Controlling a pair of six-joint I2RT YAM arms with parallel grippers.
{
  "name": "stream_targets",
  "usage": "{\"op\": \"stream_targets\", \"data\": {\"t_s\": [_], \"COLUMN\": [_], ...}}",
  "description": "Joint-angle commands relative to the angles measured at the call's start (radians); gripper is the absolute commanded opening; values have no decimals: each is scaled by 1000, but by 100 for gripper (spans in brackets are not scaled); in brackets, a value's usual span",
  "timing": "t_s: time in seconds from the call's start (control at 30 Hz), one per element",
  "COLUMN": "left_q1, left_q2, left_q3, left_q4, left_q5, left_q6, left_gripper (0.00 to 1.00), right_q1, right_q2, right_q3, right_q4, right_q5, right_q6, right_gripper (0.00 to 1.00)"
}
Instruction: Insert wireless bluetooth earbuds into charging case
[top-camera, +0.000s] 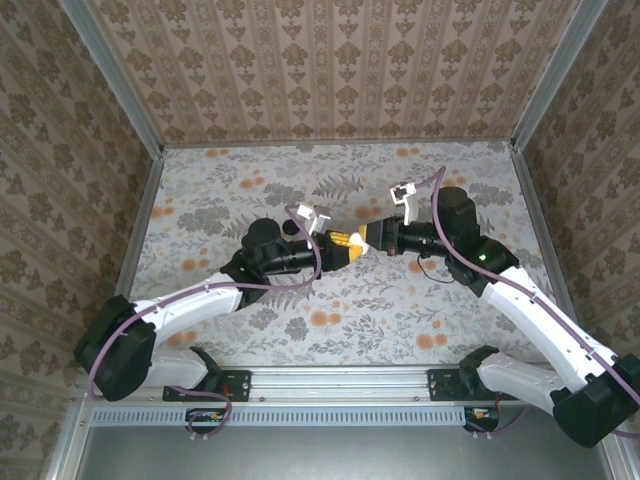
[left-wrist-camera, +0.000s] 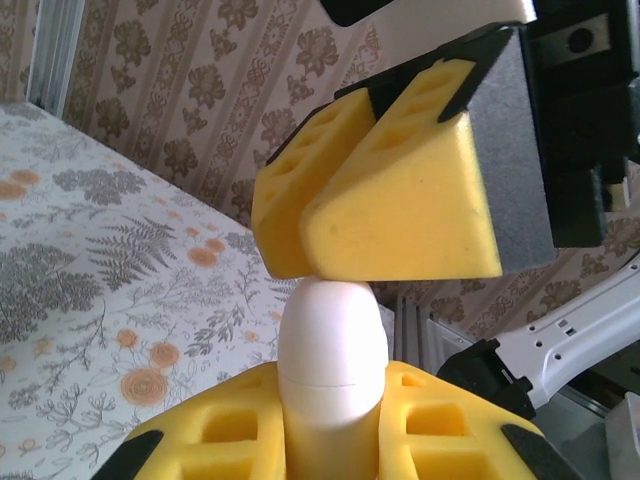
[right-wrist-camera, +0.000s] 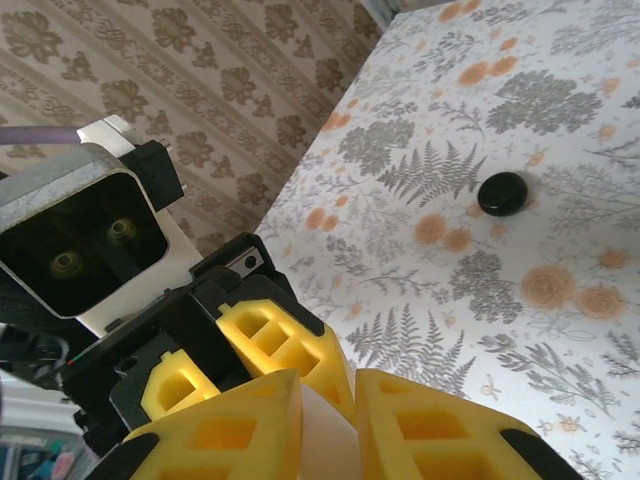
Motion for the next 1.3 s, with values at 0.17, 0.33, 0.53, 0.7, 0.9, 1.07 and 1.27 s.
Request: {"op": "stream_targets", "data": {"t_s": [0.17,0.33,0.53,0.7,0.9,1.07,1.27], "left_q1": [13,3,-25,-52,-73,-90,-107], "left_q2": [0,6,84,199,341,403,417], "left_q3": [81,32,-3,-13,-1,21,45], "left_q4": [-47,-108,-152,-166,-181,-284,-398], "left_q5": [-152,-210,-230,-276,-311,-378,-432], "left_q6": [59,108,140,123,42,-25,-37], "left_gripper": [0,0,0,0,1,6,17], "right_q1": [49,-26,-94,-128,-161,-179,-192], "right_q2": [-54,-116,-167,-169,-171,-174,-165], "right_q3": [22,91,57,-7,-79,-123,-169], "right_q4": [-275,-347,-327,-321,-313,-258,-207], "right_q5": [178,357,468,487,542,583,599], "right_q6": [-126,-134,-149,-137,-128,-144,-144], "right_gripper": [43,63,77,82,88,91,93]}}
